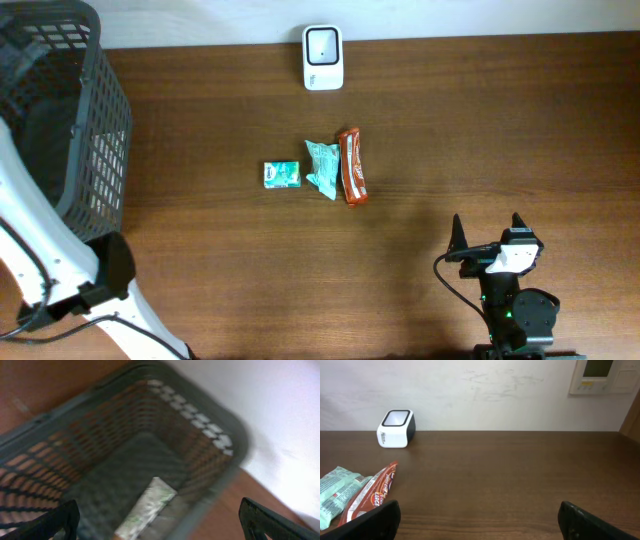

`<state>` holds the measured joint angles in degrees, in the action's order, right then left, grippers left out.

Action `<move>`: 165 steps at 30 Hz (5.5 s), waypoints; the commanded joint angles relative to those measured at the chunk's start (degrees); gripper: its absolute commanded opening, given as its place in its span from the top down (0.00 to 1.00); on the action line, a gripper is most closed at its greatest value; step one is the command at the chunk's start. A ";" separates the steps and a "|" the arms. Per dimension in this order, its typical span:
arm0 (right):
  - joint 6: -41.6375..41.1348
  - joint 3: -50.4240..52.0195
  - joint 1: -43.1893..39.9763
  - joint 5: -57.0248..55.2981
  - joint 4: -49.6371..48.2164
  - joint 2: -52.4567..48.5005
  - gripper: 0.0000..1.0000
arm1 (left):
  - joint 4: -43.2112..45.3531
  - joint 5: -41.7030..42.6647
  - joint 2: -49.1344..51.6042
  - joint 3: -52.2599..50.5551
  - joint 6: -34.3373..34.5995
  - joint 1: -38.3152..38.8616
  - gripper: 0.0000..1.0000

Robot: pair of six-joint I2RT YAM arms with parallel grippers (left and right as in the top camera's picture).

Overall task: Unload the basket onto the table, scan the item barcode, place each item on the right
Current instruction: 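Reach the left gripper into the basket and grasp the white Pantene tube, then place the white Pantene tube right of the snack bar, then raise the left arm aside and move the right arm forward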

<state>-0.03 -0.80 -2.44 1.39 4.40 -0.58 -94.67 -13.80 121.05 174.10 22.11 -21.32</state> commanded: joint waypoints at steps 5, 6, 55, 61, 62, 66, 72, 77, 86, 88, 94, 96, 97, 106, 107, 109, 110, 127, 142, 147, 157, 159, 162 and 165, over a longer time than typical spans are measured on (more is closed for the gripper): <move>-0.44 0.48 -0.22 -0.50 0.11 0.39 0.01 | 7.72 5.97 -0.04 -27.17 -15.98 -11.50 0.01; -0.44 0.48 -0.22 -0.50 0.11 0.39 0.01 | 9.09 8.50 -0.04 -31.15 -19.06 -12.24 0.02; -0.44 0.48 -0.22 -0.50 0.11 0.39 0.01 | 15.32 25.07 11.47 -32.13 -22.18 -14.86 1.00; -0.44 0.48 -0.22 -0.50 0.11 0.39 0.01 | 7.15 41.33 11.45 1.81 -12.28 -14.80 1.00; -0.44 0.48 -0.22 -0.50 0.11 0.39 0.01 | 6.95 43.58 11.45 5.92 -9.16 -14.80 1.00; -0.44 0.48 -0.22 -0.52 0.11 0.39 0.01 | 12.44 54.55 5.18 5.68 -3.67 -12.11 1.00; -0.44 0.48 -0.22 -0.50 0.11 0.39 0.01 | 11.06 54.55 2.03 5.18 -3.67 5.35 1.00; -0.44 0.48 -0.22 -0.50 0.11 0.39 0.01 | 11.04 33.75 2.05 -4.11 1.73 27.89 1.00; -0.44 0.48 -0.22 -0.52 0.11 0.39 0.01 | 39.89 19.30 2.14 -49.57 21.46 55.56 1.00; -0.44 0.48 -0.22 -0.50 0.11 0.39 0.01 | 48.28 18.84 2.14 -58.60 21.62 58.60 1.00; -0.44 0.48 -0.22 -0.50 0.11 0.39 0.01 | 61.07 9.35 2.25 -74.53 21.57 63.69 0.94; -0.44 0.48 -0.22 -0.50 0.11 0.39 0.01 | 61.46 7.50 2.27 -76.65 21.55 63.69 0.92; -0.44 0.48 -0.22 -0.52 0.11 0.39 0.02 | 61.44 7.52 2.32 -77.05 20.87 63.60 0.90; -0.44 0.48 -0.22 -0.50 0.11 0.39 0.01 | 59.98 5.64 -0.20 -74.75 17.62 60.63 0.53; -0.44 0.48 -0.22 -0.50 0.11 0.39 0.01 | 57.94 5.62 -2.62 -73.18 17.44 58.95 0.49; -0.44 0.48 -0.22 -0.50 0.11 0.39 0.01 | 53.94 5.62 -7.76 -71.04 17.25 55.93 0.47; -0.44 0.48 -0.22 -0.50 0.11 0.39 0.01 | 51.19 5.60 -10.75 -70.25 17.25 54.29 0.49; -0.44 0.48 -0.22 -0.50 0.00 0.39 0.01 | 21.73 4.09 -33.18 -69.96 7.78 30.88 0.01; -49.99 -0.83 -0.22 21.79 -47.39 0.37 0.01 | 21.70 4.07 -33.18 -69.96 7.78 30.88 0.01; -37.94 -22.40 -0.22 13.81 -37.90 -7.34 0.01 | 21.70 4.07 -33.18 -69.96 7.78 30.88 0.01; 1.73 -96.45 2.01 23.82 55.36 -81.57 0.02 | 21.70 4.07 -33.18 -69.96 7.78 30.88 0.01; 1.73 -106.77 4.87 23.45 66.62 -95.89 0.02 | 21.68 4.07 -33.18 -69.96 7.78 30.88 0.01; -2.58 -110.86 8.59 27.21 68.85 -108.63 0.02 | 21.70 4.07 -33.18 -69.96 7.78 30.88 0.01; -3.06 -110.86 11.26 25.38 67.10 -115.71 0.06 | 21.70 4.07 -33.18 -69.96 7.78 30.88 0.01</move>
<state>-1.87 -109.73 6.61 27.53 72.38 -112.73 -73.08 -9.67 88.07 104.03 30.81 9.63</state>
